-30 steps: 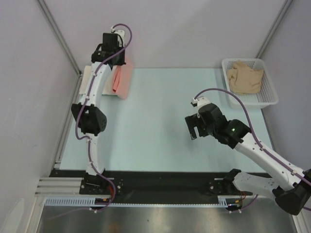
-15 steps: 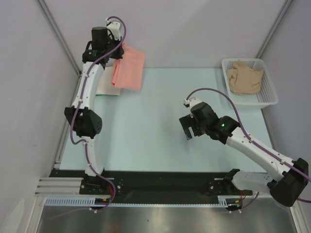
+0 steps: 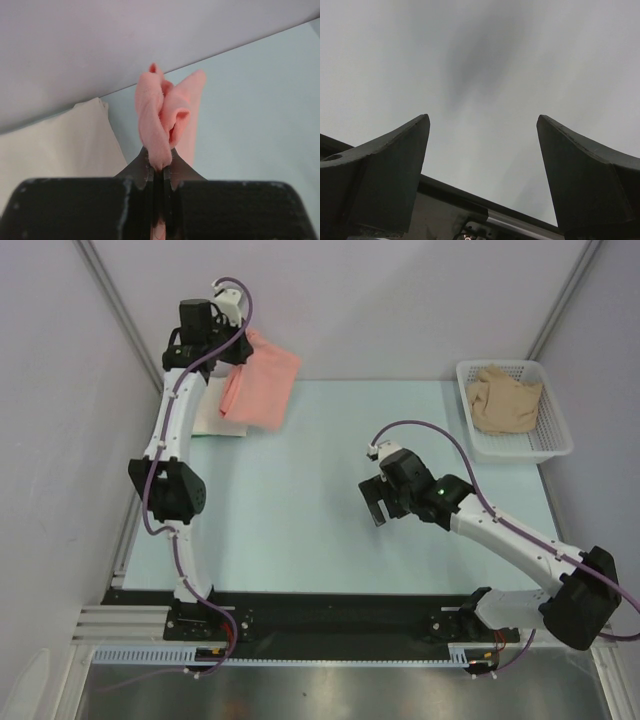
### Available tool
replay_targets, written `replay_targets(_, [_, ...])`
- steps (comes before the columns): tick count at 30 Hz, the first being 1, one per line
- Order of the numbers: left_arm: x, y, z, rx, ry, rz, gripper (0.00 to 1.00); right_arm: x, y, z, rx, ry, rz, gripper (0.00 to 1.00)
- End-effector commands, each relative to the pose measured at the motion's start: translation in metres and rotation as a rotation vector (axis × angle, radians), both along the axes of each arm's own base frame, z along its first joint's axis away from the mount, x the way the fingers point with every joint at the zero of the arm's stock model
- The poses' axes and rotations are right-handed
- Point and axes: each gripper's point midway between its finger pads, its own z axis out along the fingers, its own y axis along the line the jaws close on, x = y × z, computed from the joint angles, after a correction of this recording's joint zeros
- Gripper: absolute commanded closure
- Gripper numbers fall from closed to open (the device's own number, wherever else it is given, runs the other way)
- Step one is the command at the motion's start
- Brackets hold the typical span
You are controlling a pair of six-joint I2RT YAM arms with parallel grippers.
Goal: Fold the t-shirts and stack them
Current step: Neatly place the folded tshirt to the corner
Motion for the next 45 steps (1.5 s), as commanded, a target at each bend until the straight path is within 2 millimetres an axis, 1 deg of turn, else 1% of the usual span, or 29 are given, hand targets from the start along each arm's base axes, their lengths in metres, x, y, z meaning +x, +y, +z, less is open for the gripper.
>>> replay_targets(1, [0.003, 0.004, 0.03, -0.035, -0.096, -0.021, 1.0, 0.007, 0.016, 0.011, 0.048, -0.034, 0.009, 0.07])
replay_targets(2, [0.002, 0.002, 0.023, -0.041, -0.079, -0.026, 1.0, 0.007, 0.017, 0.012, 0.047, -0.037, 0.011, 0.07])
replay_targets(3, [0.001, 0.002, 0.02, -0.046, -0.073, -0.024, 1.0, 0.008, 0.018, 0.011, 0.045, -0.034, 0.007, 0.07])
replay_targets(4, [-0.001, 0.004, 0.024, -0.047, -0.088, -0.019, 1.0, 0.01, 0.02, 0.014, 0.052, -0.04, 0.008, 0.07])
replay_targets(5, [-0.001, 0.003, 0.015, -0.053, -0.069, -0.023, 1.0, 0.01, 0.022, 0.016, 0.054, -0.044, 0.012, 0.06])
replay_targets(6, [-0.002, 0.004, 0.013, -0.055, -0.062, -0.022, 1.0, 0.012, 0.023, 0.016, 0.051, -0.046, 0.012, 0.06])
replay_targets(11, [0.002, 0.014, -0.005, -0.022, -0.039, -0.004, 1.0, 0.014, 0.026, 0.012, 0.042, -0.039, 0.012, 0.05])
replay_targets(18, [0.012, 0.04, -0.017, -0.01, -0.038, 0.043, 1.0, 0.017, 0.031, 0.007, 0.028, -0.03, 0.02, 0.05])
replay_targets(20, [0.014, 0.04, -0.018, -0.005, -0.04, 0.044, 1.0, 0.019, 0.032, 0.005, 0.019, -0.024, 0.026, 0.04])
replay_targets(21, [0.017, 0.056, -0.022, 0.0, -0.035, 0.068, 1.0, 0.02, 0.034, 0.006, 0.019, -0.027, 0.029, 0.05])
replay_targets(23, [0.02, 0.059, -0.017, 0.001, -0.049, 0.067, 1.0, 0.021, 0.035, 0.005, 0.017, -0.026, 0.033, 0.04])
replay_targets(24, [0.022, 0.063, -0.02, 0.003, -0.044, 0.073, 1.0, 0.022, 0.037, 0.003, 0.014, -0.021, 0.036, 0.04])
replay_targets(26, [0.024, 0.065, -0.017, 0.007, -0.051, 0.077, 1.0, 0.022, 0.037, 0.002, 0.011, -0.017, 0.039, 0.04])
replay_targets(32, [0.028, 0.079, -0.026, 0.023, -0.043, 0.108, 1.0, 0.026, 0.041, -0.001, 0.005, -0.011, 0.052, 0.03])
replay_targets(33, [0.029, 0.081, -0.025, 0.027, -0.049, 0.109, 1.0, 0.026, 0.042, -0.002, 0.004, -0.011, 0.054, 0.03])
replay_targets(34, [0.032, 0.083, -0.031, 0.031, -0.042, 0.11, 1.0, 0.027, 0.043, -0.004, -0.003, -0.006, 0.06, 0.03])
replay_targets(35, [0.034, 0.085, -0.026, 0.041, -0.054, 0.109, 1.0, 0.028, 0.044, -0.003, 0.001, -0.007, 0.059, 0.03])
replay_targets(37, [0.036, 0.09, -0.027, 0.046, -0.052, 0.125, 1.0, 0.028, 0.045, -0.007, -0.007, 0.003, 0.063, 0.03])
replay_targets(41, [0.041, 0.101, -0.027, 0.054, -0.073, 0.158, 1.0, 0.032, 0.049, -0.008, -0.005, 0.007, 0.074, 0.03])
replay_targets(43, [0.045, 0.105, -0.021, 0.058, -0.092, 0.166, 1.0, 0.033, 0.05, -0.008, -0.008, 0.01, 0.076, 0.03])
replay_targets(44, [0.046, 0.107, -0.023, 0.058, -0.089, 0.165, 1.0, 0.034, 0.05, -0.011, -0.016, 0.017, 0.077, 0.03])
replay_targets(45, [0.048, 0.111, -0.03, 0.058, -0.073, 0.168, 1.0, 0.035, 0.052, -0.011, -0.015, 0.014, 0.078, 0.02])
